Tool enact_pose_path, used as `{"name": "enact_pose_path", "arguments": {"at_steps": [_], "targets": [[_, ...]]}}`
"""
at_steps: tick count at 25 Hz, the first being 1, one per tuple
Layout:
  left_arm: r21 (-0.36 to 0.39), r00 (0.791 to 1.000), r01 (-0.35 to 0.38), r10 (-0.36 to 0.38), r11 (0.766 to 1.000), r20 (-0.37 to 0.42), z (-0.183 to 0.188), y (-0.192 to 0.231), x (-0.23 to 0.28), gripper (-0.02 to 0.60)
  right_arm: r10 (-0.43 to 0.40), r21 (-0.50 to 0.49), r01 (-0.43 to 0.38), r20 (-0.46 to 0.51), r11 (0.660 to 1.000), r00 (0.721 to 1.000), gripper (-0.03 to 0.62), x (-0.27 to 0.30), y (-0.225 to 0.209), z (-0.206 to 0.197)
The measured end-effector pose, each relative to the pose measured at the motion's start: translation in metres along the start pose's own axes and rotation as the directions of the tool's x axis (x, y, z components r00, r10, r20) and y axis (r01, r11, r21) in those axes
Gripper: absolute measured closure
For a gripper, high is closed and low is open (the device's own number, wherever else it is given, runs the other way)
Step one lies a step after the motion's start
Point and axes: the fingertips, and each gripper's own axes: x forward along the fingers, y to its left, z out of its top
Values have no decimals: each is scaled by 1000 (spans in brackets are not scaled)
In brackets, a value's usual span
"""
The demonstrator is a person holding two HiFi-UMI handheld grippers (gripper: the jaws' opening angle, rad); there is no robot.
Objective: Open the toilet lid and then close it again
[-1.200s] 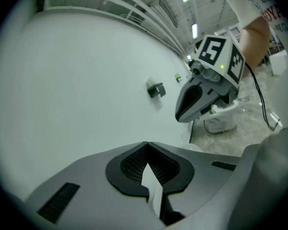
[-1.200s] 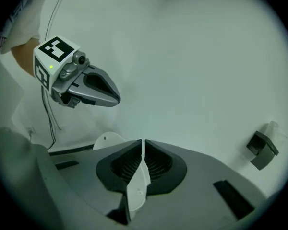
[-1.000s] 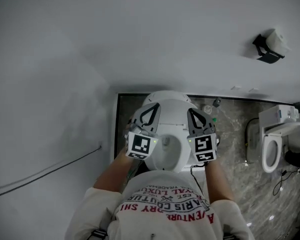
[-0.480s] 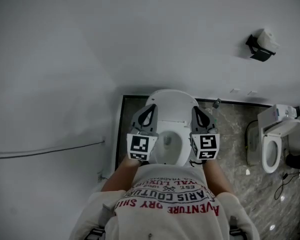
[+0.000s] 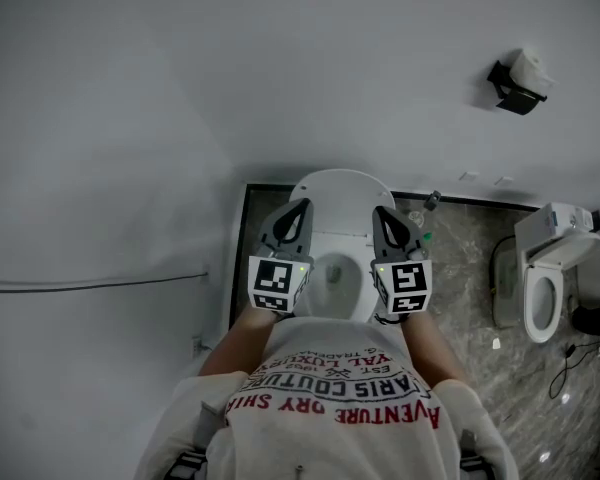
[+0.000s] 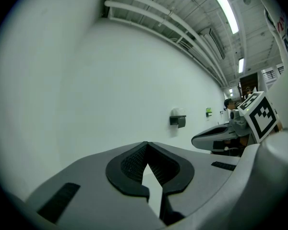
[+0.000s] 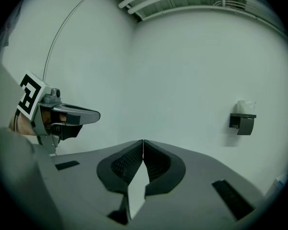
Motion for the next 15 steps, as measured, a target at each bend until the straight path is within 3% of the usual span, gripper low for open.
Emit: {"name": "enact_pose_path", "arguments": {"at_steps": [3,7,15], "targets": [[14,1000,-8,8,1000,-4,0,0,1,577,8,-8,-8,0,1000,1000,579,2,1,1],[-40,1000,-2,3,999,13,-4,1,3,577,14,5,-14,-18,1000,1000,579,6,2,-5],[5,998,-5,5,1000,-67,-32,8,18,577,34,-8,-35,-92,999,995,579,23,0,-26]]}}
